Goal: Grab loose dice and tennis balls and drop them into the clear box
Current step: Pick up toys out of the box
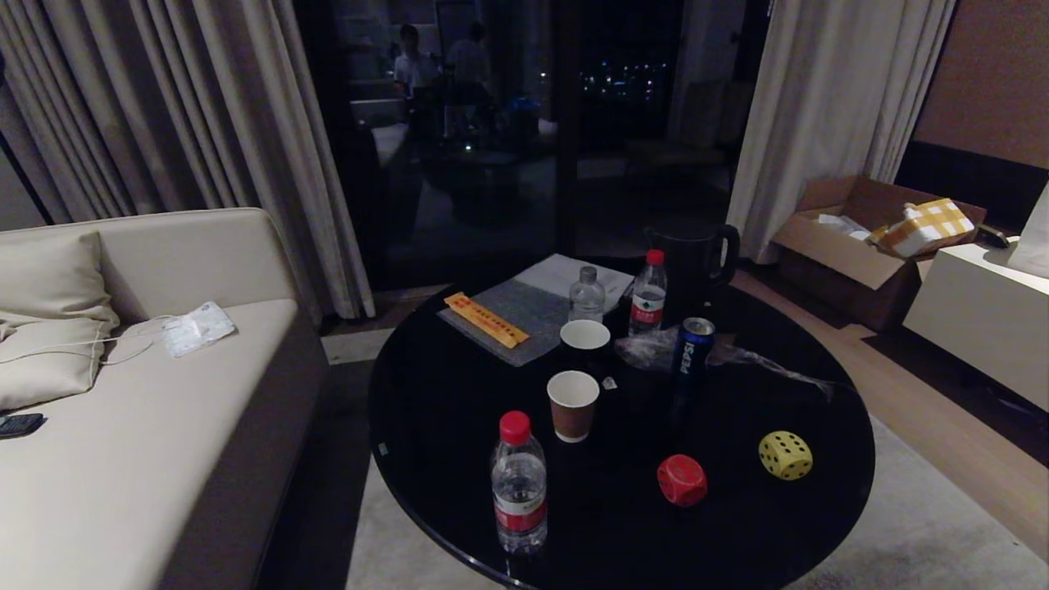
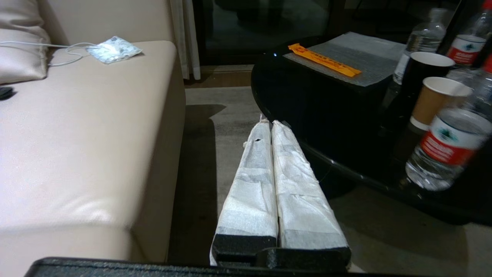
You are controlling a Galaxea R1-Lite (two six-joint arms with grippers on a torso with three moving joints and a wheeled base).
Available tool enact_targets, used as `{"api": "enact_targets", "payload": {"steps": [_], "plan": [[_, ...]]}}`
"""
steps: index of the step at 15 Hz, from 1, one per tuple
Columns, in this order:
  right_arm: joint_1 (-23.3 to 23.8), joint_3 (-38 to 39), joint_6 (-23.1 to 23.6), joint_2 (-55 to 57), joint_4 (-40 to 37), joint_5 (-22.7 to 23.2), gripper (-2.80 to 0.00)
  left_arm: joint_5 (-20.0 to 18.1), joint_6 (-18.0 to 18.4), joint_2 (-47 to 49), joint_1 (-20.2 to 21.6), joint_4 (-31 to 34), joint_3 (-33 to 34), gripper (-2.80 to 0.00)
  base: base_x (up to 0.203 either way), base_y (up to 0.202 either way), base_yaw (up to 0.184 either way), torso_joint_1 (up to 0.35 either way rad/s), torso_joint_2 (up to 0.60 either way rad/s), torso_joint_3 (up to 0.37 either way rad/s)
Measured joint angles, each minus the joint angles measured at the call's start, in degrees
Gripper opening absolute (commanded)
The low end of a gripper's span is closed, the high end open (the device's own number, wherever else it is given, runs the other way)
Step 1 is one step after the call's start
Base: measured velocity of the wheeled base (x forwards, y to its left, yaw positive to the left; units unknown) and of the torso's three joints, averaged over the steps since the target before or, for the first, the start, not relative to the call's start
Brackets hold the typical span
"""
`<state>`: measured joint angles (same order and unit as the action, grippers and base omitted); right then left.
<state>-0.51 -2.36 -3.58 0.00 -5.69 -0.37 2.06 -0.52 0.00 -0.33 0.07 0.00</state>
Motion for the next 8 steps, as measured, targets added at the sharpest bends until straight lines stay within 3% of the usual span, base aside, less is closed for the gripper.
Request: {"api": "enact_targets", "payload": {"steps": [8], "plan": [[0.0,0.0,0.12,0.0,-0.06,-0.36,-2.8,0.02,-0.32,0.0,-0.02,-0.07,0.0,-2.8,0.0,0.0,0.0,0.0,0.0,0.0]]}}
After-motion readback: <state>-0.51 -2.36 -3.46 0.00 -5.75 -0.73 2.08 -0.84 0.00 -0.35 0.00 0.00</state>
